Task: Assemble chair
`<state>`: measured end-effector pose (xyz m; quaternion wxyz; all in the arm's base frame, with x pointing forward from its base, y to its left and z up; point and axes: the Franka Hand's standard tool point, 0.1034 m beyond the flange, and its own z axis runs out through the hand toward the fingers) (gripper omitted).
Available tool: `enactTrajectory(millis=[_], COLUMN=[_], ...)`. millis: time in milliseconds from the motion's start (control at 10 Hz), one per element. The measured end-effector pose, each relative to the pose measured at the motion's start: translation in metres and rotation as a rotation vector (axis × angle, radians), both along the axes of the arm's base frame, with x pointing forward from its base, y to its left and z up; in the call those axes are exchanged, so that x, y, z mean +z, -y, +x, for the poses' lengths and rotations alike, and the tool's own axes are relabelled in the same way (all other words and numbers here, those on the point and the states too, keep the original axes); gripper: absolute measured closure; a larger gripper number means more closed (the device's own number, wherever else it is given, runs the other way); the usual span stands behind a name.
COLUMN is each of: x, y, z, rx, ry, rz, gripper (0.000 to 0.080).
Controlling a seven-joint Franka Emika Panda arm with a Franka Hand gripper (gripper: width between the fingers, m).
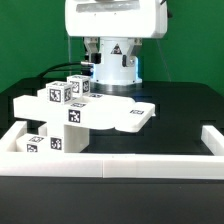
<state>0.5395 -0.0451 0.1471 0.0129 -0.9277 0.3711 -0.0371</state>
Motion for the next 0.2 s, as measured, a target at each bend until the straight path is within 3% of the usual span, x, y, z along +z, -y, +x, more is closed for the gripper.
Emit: enactTrajectory(millis=[200], x=[-0.0004], y=[-0.0004], z=[0.0], rx=[0.001], ry=[-0.001], rz=[-0.001], gripper=[0.0151])
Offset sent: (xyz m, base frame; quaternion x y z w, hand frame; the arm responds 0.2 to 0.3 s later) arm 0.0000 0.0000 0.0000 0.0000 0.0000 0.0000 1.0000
